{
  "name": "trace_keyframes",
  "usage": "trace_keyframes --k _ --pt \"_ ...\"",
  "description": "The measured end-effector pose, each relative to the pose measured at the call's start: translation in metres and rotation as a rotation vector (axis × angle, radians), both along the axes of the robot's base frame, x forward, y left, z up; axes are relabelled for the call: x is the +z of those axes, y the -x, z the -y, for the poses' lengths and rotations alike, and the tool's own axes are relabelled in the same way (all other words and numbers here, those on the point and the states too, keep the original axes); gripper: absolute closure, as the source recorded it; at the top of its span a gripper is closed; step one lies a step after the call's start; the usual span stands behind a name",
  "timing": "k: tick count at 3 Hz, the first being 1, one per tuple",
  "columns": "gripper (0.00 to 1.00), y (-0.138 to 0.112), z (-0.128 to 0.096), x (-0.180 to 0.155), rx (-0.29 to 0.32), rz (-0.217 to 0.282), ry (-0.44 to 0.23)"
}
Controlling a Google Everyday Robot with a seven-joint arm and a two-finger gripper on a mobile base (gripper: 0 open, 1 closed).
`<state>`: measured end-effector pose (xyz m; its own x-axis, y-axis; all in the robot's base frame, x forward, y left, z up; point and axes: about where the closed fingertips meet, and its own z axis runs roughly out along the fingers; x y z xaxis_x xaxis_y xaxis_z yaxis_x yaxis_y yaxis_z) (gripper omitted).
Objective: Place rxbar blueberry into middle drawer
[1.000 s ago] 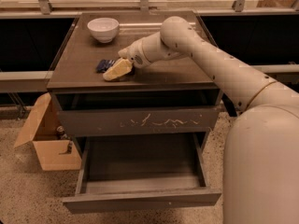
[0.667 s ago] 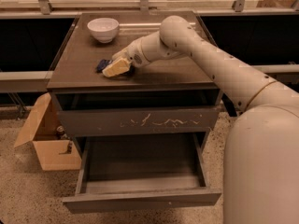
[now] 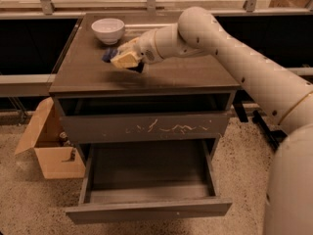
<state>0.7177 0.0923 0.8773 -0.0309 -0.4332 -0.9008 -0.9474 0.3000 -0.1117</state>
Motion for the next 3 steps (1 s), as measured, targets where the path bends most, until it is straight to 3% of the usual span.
trace_keyframes --k 1,2,3 --pt "1.00 0.028 0.004 0.037 0.028 0.061 -0.042" --pt "1.00 0.029 0.002 0.037 0.032 0.058 -0.044" --pt "1.00 0.086 -0.020 0.034 0.103 0.030 -0.021"
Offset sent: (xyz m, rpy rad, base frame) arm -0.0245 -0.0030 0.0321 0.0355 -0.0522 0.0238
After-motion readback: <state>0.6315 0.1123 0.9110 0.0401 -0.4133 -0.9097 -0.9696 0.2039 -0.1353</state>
